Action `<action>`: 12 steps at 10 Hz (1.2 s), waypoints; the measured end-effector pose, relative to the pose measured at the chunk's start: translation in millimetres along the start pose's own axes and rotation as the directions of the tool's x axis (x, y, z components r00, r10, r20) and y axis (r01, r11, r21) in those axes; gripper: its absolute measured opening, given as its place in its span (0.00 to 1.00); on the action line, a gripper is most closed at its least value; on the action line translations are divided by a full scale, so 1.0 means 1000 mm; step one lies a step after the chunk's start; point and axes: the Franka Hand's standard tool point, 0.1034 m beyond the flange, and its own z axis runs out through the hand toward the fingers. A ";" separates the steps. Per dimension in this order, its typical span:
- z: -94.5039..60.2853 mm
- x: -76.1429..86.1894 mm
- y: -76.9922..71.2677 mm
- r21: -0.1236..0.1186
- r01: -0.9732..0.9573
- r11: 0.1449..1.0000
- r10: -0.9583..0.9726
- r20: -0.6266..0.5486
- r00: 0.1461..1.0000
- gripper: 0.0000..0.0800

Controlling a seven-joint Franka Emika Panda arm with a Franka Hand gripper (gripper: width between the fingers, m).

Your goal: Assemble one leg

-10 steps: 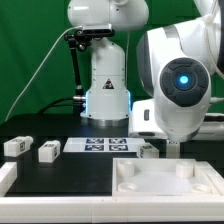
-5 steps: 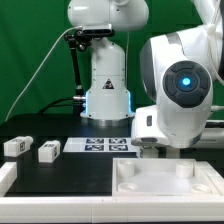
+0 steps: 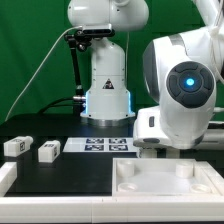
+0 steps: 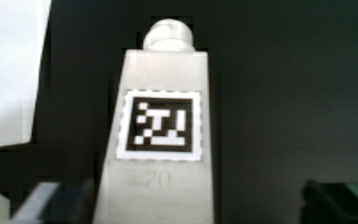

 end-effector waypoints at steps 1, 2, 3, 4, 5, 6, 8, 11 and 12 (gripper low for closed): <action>0.000 0.000 0.000 0.000 0.000 1.000 0.000 0.000 1.000 0.49; 0.000 0.000 0.000 0.000 0.000 1.000 0.000 0.000 1.000 0.49; 0.000 0.000 0.000 0.000 0.000 1.000 0.000 0.000 1.000 0.37; 0.000 0.000 0.000 0.000 0.000 1.000 0.000 0.000 1.000 0.37; 0.000 0.000 0.000 0.000 0.000 1.000 0.000 0.000 1.000 0.37; 0.000 0.000 0.000 0.000 0.000 1.000 0.000 0.000 1.000 0.37; 0.000 0.000 0.000 0.000 0.000 1.000 0.000 0.000 1.000 0.37; -0.012 -0.011 0.000 -0.001 0.004 1.000 -0.004 0.016 1.000 0.37; -0.028 -0.025 0.001 -0.002 0.008 1.000 -0.008 0.032 0.999 0.37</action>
Offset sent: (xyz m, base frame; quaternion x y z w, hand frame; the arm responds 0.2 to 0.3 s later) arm 0.0000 0.0000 0.0000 0.0000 0.0000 0.0000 1.0000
